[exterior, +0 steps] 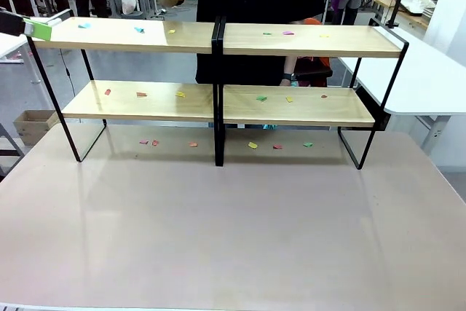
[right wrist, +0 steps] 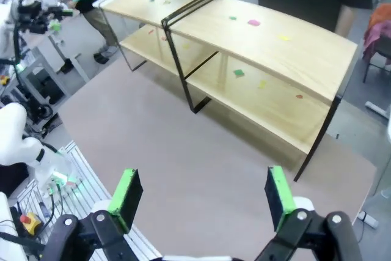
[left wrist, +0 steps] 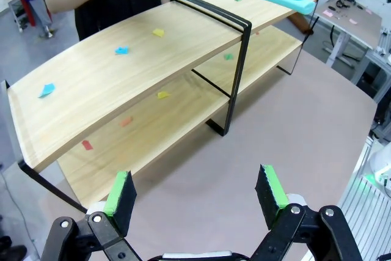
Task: Clean the shelves.
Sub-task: Pick up the Duster when the human hands it over.
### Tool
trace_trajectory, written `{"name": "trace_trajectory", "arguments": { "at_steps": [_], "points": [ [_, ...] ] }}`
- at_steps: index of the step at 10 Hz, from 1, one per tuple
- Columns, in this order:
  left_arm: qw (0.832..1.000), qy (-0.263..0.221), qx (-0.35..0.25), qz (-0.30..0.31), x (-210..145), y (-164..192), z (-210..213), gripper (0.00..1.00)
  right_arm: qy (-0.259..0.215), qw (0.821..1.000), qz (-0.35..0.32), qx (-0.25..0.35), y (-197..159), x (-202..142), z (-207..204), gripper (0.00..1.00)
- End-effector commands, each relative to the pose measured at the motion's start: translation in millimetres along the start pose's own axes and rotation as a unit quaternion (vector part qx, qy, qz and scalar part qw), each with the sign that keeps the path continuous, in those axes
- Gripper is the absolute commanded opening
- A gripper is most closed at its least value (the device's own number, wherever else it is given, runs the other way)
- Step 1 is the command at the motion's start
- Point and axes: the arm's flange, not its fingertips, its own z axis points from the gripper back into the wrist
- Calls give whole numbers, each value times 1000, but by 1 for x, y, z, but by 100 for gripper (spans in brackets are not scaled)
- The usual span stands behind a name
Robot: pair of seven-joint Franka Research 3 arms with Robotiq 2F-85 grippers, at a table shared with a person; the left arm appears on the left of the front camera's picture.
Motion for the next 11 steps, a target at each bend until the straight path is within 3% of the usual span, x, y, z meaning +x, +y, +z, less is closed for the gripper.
{"name": "trace_trajectory", "arguments": {
  "at_steps": [1, 5, 11],
  "points": [
    [1000, -4, -6, 0, -1, 1, 0, 100, 24, 1000, 7, -9, 4, -12, 5, 100],
    [1000, -4, -6, 0, -1, 1, 0, 100, 28, 1000, 2, -7, -2, -8, -4, 100],
    [1000, -4, -6, 0, -1, 1, 0, 100, -28, 999, 0, -22, -4, -6, 13, 100]
  ]
}}
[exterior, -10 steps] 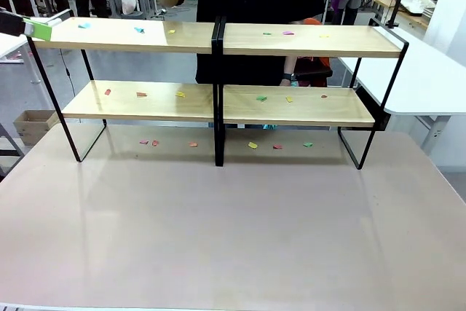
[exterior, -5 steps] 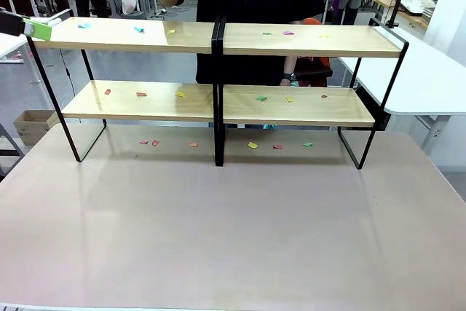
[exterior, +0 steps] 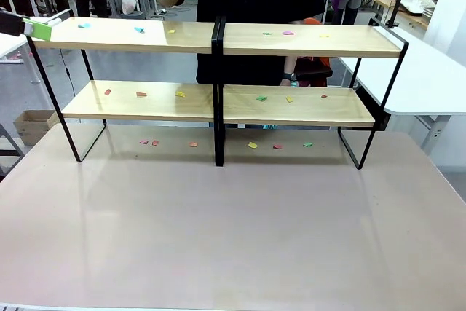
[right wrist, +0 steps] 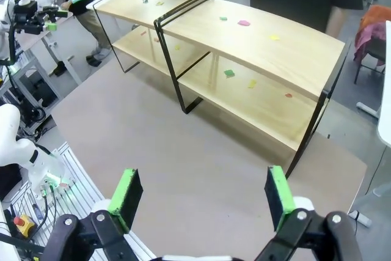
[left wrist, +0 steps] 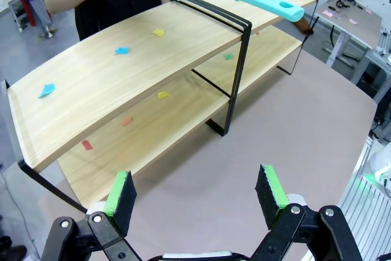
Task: Clean the shelves.
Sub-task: Pick up the Duster when the human hands it over.
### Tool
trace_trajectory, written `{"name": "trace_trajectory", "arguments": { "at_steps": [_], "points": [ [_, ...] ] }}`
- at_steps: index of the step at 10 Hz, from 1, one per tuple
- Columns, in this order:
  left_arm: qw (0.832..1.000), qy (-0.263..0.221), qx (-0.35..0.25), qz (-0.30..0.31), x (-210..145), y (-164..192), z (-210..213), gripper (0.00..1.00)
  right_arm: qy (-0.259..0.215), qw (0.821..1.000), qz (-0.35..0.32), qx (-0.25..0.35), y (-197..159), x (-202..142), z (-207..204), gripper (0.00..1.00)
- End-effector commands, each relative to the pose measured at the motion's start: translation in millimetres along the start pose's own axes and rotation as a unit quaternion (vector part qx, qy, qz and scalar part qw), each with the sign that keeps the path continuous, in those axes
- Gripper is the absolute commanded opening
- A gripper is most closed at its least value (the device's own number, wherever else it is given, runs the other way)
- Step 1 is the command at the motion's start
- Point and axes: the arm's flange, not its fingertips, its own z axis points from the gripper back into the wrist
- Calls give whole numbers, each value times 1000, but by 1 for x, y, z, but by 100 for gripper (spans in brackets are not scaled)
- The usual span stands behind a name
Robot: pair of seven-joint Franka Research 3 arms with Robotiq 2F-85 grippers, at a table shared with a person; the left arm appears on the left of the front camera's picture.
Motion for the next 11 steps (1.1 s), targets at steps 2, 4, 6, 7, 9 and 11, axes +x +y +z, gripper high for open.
{"name": "trace_trajectory", "arguments": {
  "at_steps": [2, 4, 6, 7, 9, 11],
  "points": [
    [1000, -4, -6, 0, -1, 1, 0, 100, -25, 1000, -1, -6, 1, -1, -1, 100],
    [1000, -4, -6, 0, -1, 1, 0, 100, -13, 1000, 2, -5, 1, 2, 5, 100],
    [1000, -4, -6, 0, -1, 1, 0, 100, -13, 1000, 2, -5, 1, 2, 5, 100],
    [1000, -4, -6, 0, -1, 1, 0, 100, -13, 1000, 2, -5, 1, 2, 5, 100],
    [1000, -4, -6, 0, -1, 1, 0, 100, -13, 1000, 2, -5, 1, 2, 5, 100],
    [1000, -4, -6, 0, -1, 1, 0, 100, -13, 1000, 2, -5, 1, 2, 5, 100]
  ]
}}
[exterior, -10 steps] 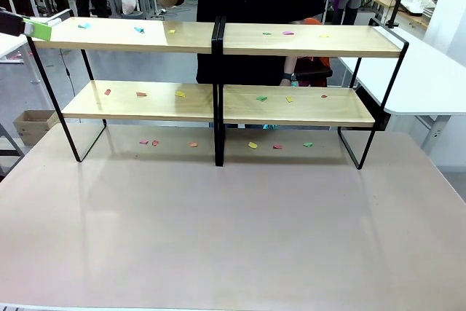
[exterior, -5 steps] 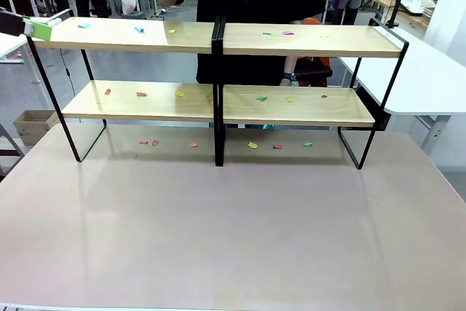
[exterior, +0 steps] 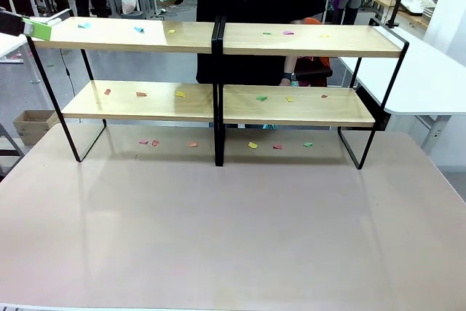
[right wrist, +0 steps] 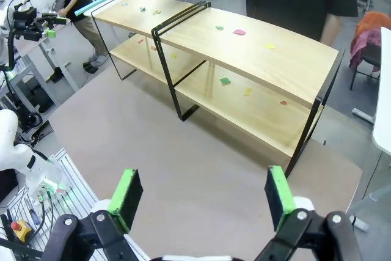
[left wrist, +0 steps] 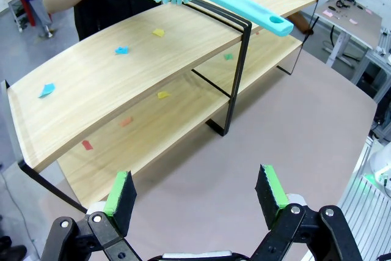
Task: Clean the shelves.
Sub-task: Pick up the Duster when the human hands it over.
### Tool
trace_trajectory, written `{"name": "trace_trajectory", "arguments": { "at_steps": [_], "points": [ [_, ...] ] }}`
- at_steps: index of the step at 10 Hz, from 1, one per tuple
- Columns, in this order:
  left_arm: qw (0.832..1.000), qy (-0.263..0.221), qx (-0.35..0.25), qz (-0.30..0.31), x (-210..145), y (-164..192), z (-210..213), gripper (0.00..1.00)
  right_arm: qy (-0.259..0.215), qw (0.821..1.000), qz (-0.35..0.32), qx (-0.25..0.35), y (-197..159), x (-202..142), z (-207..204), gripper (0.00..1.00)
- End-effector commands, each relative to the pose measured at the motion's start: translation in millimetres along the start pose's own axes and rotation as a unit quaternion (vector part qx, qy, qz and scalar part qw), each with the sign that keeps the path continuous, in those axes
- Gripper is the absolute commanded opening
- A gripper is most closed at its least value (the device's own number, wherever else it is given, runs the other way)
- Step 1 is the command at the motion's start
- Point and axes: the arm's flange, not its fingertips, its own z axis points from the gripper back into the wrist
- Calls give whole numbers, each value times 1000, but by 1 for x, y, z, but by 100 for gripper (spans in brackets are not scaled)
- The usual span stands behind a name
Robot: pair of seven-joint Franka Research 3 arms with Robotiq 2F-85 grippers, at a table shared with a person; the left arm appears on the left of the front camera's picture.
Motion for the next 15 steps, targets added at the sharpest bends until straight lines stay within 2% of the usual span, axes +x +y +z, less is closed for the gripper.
{"name": "trace_trajectory", "arguments": {
  "at_steps": [1, 2, 3, 4, 5, 6, 7, 8, 9, 10, 11, 12, 13, 15],
  "points": [
    [1000, 0, 0, 0, 0, 0, 0, 100, 2, 1000, -1, 2, 0, 0, 1, 100],
    [995, -14, -94, 15, 24, 20, -8, 100, 2, 1000, -1, 2, 0, 0, 1, 100],
    [983, 5, -162, 85, 61, 58, -28, 100, 2, 1000, -1, 2, 0, 0, 1, 100],
    [963, 42, -222, 145, 89, 94, -47, 100, 2, 1000, -1, 2, 0, 0, 1, 100],
    [931, 76, -267, 239, 111, 127, -70, 100, 2, 1000, -1, 2, 0, 0, 1, 100],
    [904, 79, -287, 307, 119, 145, -93, 100, 2, 1000, -1, 2, 0, 0, 1, 100],
    [844, 105, -377, 367, 124, 146, -109, 100, 2, 1000, -1, 2, 0, 0, 1, 100],
    [950, 18, -250, 187, 94, 99, -74, 100, 2, 1000, -1, 2, 0, 0, 1, 100],
    [924, 28, -303, 231, 112, 113, -91, 100, 2, 1000, -1, 2, 0, 0, 1, 100],
    [907, 64, -363, 204, 103, 95, -100, 100, 2, 1000, -1, 2, 0, 0, 1, 100],
    [896, 96, -365, 233, 98, 84, -110, 100, 2, 1000, -1, 2, 0, 0, 1, 100],
    [879, 106, -391, 251, 102, 82, -125, 100, 2, 1000, -1, 2, 0, 0, 1, 100],
    [869, 119, -404, 258, 106, 77, -136, 100, 2, 1000, -1, 2, 0, 0, 1, 100],
    [855, 101, -411, 301, 117, 75, -154, 100, 2, 1000, -1, 2, 0, 0, 1, 100]
  ]
}}
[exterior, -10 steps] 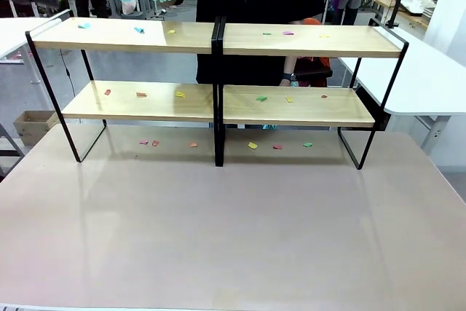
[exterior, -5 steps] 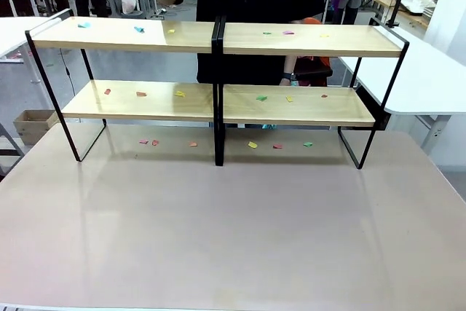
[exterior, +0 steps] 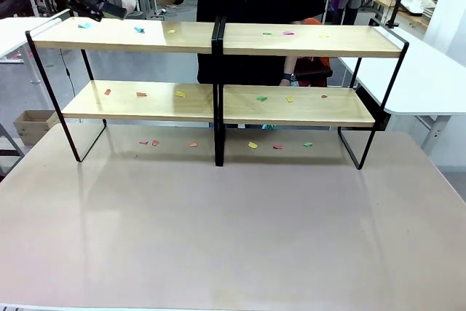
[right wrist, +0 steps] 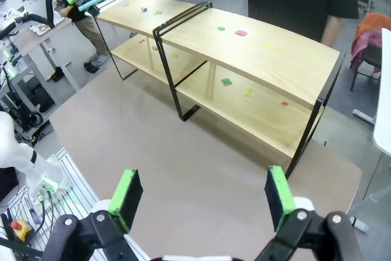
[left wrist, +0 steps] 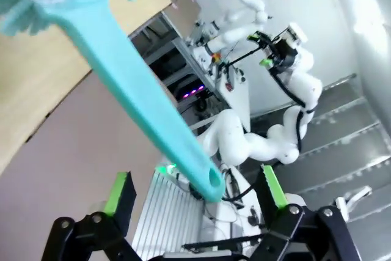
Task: Clean the shelves.
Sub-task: Pick up the Duster when the human hands it over.
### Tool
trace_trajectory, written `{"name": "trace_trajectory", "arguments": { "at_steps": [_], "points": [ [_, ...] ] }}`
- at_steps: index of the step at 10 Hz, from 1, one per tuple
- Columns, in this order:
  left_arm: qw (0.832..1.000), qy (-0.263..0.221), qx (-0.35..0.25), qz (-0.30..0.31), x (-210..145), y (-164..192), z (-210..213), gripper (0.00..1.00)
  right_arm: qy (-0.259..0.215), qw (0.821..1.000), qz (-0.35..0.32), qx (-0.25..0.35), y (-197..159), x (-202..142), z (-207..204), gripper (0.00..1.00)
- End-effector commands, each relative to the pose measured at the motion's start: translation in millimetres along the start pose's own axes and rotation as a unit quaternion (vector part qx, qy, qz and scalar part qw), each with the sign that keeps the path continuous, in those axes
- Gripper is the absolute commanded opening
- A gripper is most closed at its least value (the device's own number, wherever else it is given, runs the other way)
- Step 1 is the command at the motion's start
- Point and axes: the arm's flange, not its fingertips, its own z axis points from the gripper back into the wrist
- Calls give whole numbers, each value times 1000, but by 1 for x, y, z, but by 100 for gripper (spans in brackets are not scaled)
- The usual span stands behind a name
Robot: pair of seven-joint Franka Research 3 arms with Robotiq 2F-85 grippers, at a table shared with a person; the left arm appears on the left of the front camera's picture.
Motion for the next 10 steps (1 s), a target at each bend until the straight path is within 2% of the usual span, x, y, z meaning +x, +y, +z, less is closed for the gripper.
{"name": "trace_trajectory", "arguments": {
  "at_steps": [1, 2, 4, 6, 10],
  "points": [
    [997, -54, -28, 48, 23, -4, 7, 100, 2, 1000, -3, -1, -1, -1, 1, 100],
    [994, -66, -48, 76, 31, 2, 7, 100, 2, 1000, -3, -1, -1, -1, 1, 100],
    [989, -79, -32, 123, 44, 14, 0, 100, 2, 1000, -3, -1, -1, -1, 1, 100],
    [989, -63, -25, 133, 47, 17, -7, 100, 2, 1000, -3, -1, -1, -1, 1, 100],
    [987, -75, -5, 140, 48, 23, -9, 100, 2, 1000, -3, -1, -1, -1, 1, 100]
  ]
}}
